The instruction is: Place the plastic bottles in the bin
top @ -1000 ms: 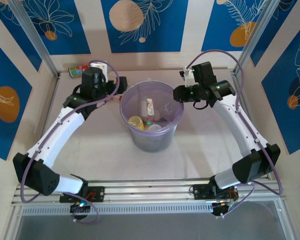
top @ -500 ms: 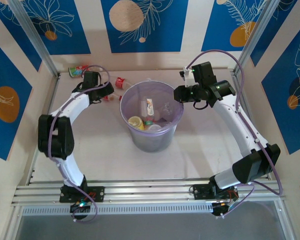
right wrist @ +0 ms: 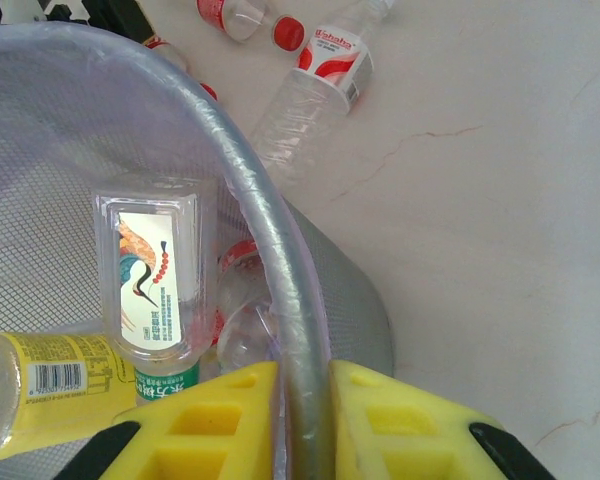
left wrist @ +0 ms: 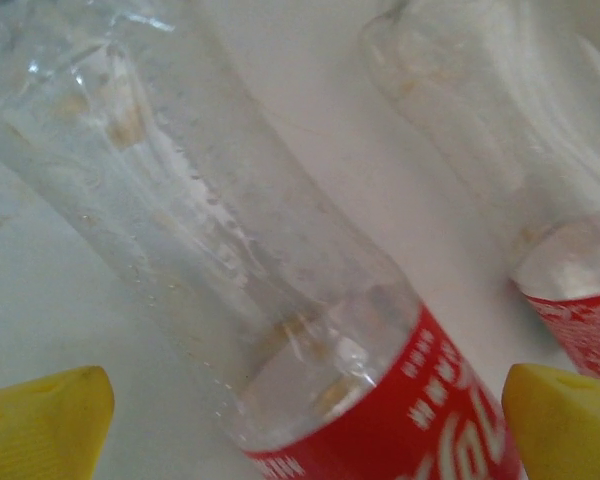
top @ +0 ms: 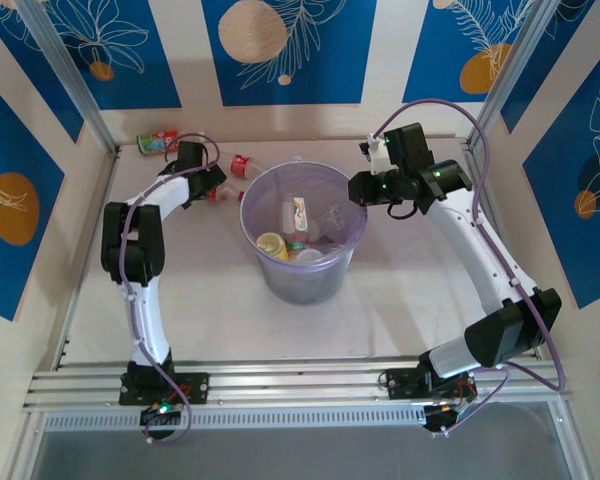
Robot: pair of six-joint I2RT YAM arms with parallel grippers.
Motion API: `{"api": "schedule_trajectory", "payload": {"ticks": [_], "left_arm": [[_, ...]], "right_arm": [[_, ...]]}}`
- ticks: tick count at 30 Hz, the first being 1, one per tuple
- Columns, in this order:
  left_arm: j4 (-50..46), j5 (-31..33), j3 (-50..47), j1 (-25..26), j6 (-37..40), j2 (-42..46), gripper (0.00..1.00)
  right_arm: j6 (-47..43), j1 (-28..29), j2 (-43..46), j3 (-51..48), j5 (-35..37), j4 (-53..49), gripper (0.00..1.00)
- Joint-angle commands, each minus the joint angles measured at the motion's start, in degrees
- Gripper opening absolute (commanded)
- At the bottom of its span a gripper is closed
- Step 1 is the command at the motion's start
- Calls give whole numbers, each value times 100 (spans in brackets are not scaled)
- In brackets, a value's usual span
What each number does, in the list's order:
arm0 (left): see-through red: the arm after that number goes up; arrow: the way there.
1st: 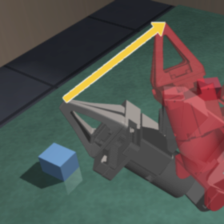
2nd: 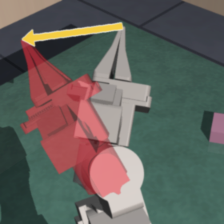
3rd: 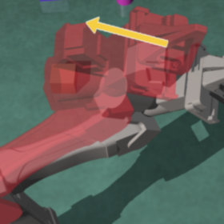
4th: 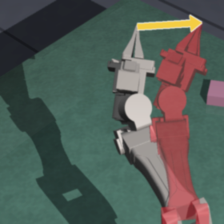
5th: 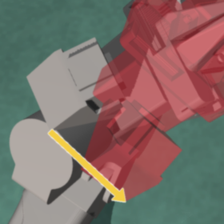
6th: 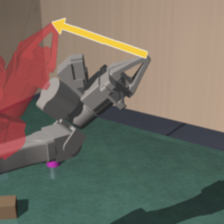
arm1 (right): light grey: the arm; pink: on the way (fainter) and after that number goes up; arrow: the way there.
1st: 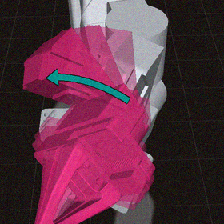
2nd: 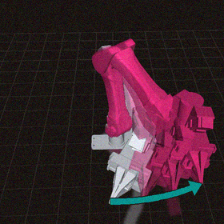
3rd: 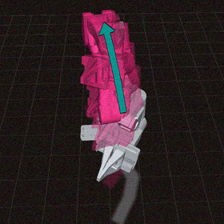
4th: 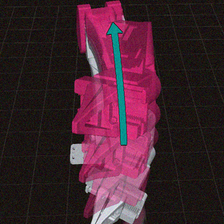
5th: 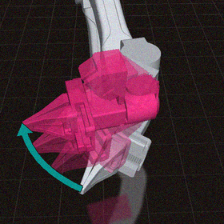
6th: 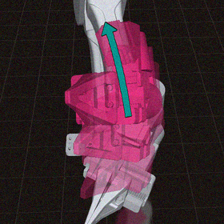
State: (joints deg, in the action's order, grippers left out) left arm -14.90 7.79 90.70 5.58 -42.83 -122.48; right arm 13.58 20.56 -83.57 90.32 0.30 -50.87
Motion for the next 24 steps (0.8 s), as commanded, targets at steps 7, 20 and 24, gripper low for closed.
{"api": "schedule_trajectory", "payload": {"ticks": [7,20,24], "left_arm": [[437,152,-25,-142,-547,-267,90],[683,144,-491,-224,-757,-61,57],[844,99,-817,-235,-777,159,52]], "right_arm": [[-59,-17,109,179,-16,-180,19],[-22,-16,229,69,-56,-116,19],[4,-9,301,18,-45,-101,19]]}}
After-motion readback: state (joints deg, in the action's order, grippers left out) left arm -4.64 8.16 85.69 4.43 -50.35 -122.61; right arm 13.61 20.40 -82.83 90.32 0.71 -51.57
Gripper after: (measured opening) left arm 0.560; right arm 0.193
